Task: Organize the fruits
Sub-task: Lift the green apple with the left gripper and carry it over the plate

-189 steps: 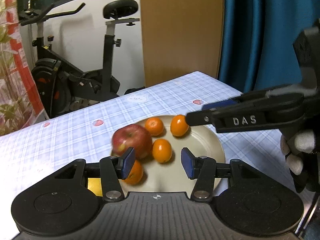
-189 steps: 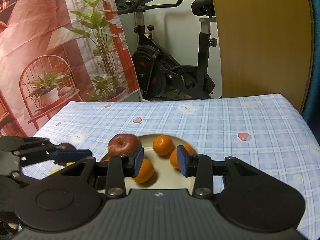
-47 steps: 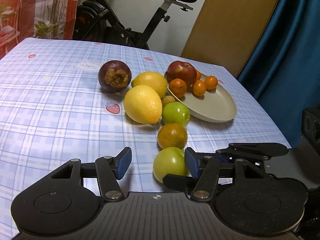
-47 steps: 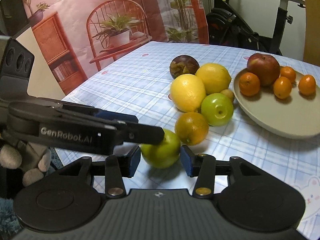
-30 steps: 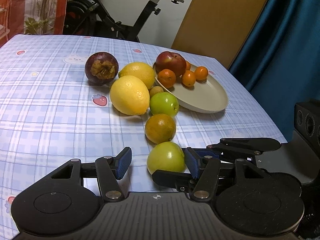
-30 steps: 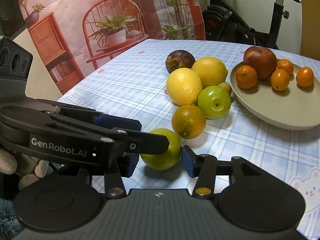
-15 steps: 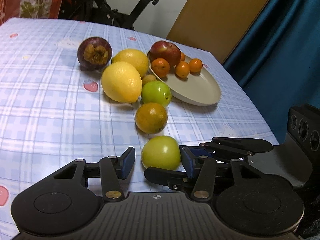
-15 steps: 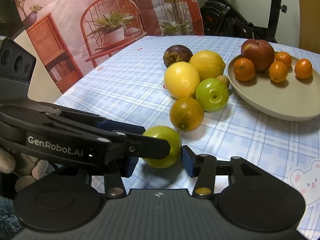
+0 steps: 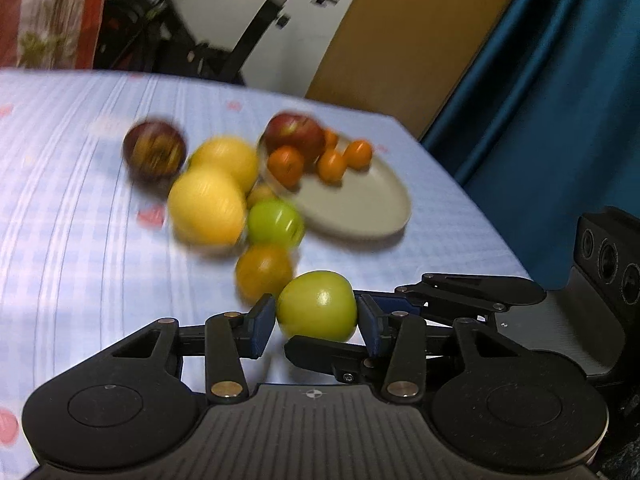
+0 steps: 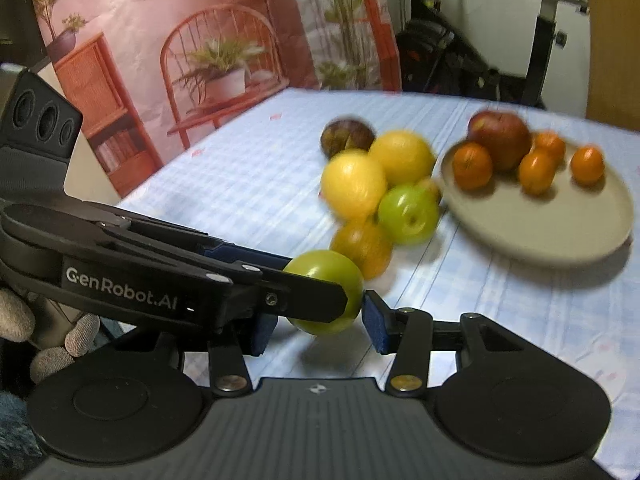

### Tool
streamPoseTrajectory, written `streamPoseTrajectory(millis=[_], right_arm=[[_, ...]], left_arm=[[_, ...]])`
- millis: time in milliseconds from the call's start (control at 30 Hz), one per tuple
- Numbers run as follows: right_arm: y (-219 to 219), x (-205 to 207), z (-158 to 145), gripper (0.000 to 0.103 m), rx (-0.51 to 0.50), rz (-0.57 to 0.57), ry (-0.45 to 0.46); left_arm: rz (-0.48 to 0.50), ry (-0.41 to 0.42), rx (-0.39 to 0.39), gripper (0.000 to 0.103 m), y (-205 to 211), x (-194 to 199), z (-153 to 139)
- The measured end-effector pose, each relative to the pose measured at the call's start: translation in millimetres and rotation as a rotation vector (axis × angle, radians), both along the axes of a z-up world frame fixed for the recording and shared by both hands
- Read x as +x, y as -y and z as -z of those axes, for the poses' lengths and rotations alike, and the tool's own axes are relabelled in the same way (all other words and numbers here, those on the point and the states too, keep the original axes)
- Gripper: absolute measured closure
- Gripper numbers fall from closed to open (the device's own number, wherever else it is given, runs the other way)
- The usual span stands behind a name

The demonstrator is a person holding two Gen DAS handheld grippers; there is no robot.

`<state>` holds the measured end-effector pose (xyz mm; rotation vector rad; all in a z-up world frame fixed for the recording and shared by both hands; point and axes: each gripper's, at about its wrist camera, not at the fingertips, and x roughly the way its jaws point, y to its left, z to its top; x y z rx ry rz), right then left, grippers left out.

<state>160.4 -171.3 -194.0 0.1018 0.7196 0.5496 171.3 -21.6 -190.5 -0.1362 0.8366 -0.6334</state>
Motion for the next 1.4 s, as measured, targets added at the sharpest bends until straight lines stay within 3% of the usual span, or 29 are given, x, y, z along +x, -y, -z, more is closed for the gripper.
streamPoseTrajectory(millis=[200,367,867,1267,1400], right_arm=[[31,18,-34,0.054,0.011,0.057,0.077],[50,47,-45,0.054,-0.006,0.091,0.114],[70,111,17,0.054,0.014,0.119,-0.013],[72,118,25,0.054,0.026,0.159,-0.028],[74,114,22,0.052,0.039,0.211,-0.024]], left_arm=[[0.056,0.1,0.021,0.056,36,26,-41],[0.076,0.112,0.035,0.056,65,58,-52],[0.067,-0.023,0.144,0.056,97,123,2],[0.08,-0.02,0.147,0.055,102,139,12],[0.069,-0.016,0.126,0.05,98,139,9]])
